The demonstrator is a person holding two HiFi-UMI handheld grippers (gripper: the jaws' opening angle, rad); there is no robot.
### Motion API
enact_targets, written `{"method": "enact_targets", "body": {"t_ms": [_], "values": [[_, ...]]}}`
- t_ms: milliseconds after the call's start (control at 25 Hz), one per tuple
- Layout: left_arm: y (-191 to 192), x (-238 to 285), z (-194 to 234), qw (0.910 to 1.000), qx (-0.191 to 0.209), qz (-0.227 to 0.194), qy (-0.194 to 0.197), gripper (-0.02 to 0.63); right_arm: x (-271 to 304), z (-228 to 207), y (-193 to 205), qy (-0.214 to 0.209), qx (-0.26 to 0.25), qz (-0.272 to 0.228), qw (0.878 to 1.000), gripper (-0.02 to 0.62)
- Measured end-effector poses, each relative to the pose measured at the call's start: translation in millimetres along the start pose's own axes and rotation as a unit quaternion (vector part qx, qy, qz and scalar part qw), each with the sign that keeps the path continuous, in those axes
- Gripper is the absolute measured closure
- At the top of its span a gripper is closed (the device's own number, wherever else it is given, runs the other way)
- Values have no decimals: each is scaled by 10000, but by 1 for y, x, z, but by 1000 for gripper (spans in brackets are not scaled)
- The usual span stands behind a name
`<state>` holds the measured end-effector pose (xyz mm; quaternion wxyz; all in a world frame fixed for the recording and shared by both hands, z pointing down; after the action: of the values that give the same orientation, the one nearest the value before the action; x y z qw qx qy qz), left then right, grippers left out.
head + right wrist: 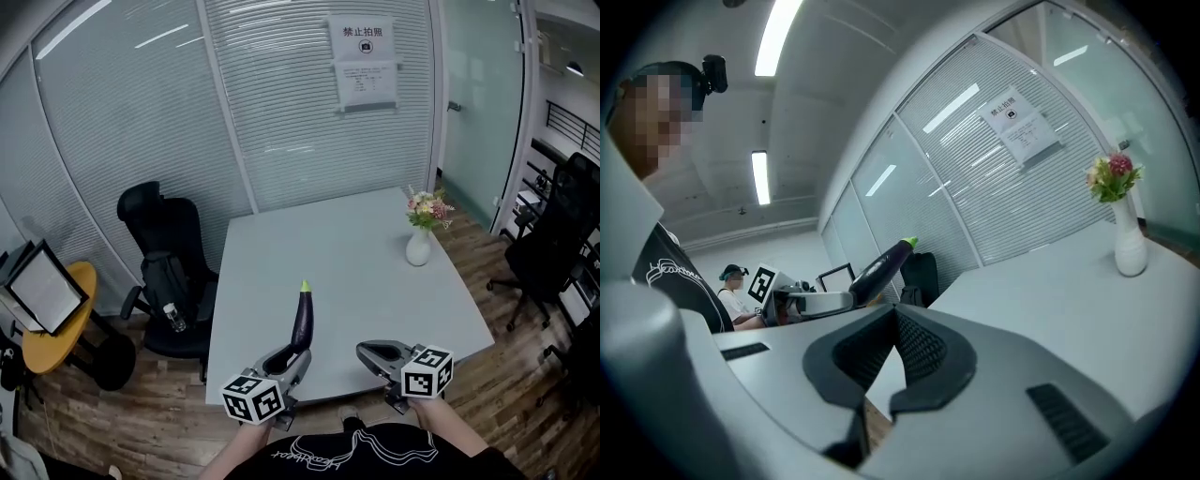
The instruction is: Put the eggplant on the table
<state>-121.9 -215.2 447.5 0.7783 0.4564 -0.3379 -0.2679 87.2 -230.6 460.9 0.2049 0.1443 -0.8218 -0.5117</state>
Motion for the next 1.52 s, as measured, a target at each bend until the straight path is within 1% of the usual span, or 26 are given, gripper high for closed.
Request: {"method": "enact_targets", "body": {"t_ms": [280, 520, 640, 760, 920, 1080, 1280, 1520], "values": [[-8, 30, 34, 9996, -132, 70, -249, 437, 27, -35, -12, -108, 54, 198, 9997, 586], [-3, 60, 69, 9979, -283, 314, -483, 437, 47, -66, -15, -128, 158, 346, 9992, 586], [3, 77, 81, 9970, -311, 468, -524, 437, 52, -81, -11, -52, 292, 461, 9985, 586], [11, 92, 92, 9959, -203, 650, -589, 437, 55, -95, -7, 45, 345, 573, 9978, 586], [21, 111, 107, 9937, -93, 904, -652, 437, 58, -117, 3, 274, 432, 735, 9960, 586], [36, 128, 120, 9910, -120, 1139, -687, 437, 59, -134, 12, 414, 564, 853, 9939, 586], [54, 151, 136, 9872, -178, 1406, -730, 437, 58, -156, 15, 566, 634, 942, 9919, 586], [78, 169, 155, 9811, -294, 1701, -876, 437, 62, -168, 18, 627, 698, 1003, 9905, 586]]}}
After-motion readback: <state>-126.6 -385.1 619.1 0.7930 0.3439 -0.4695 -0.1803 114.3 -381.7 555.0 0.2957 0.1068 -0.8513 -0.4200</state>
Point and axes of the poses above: the fingertips, and each gripper's own axes: x forward along the fingers, z to its left, y out of its underside, the point moved 6 cm from there along -x, backward along the fingers, and after that the axes turned 6 degrees about z, right-handed, at the moved point
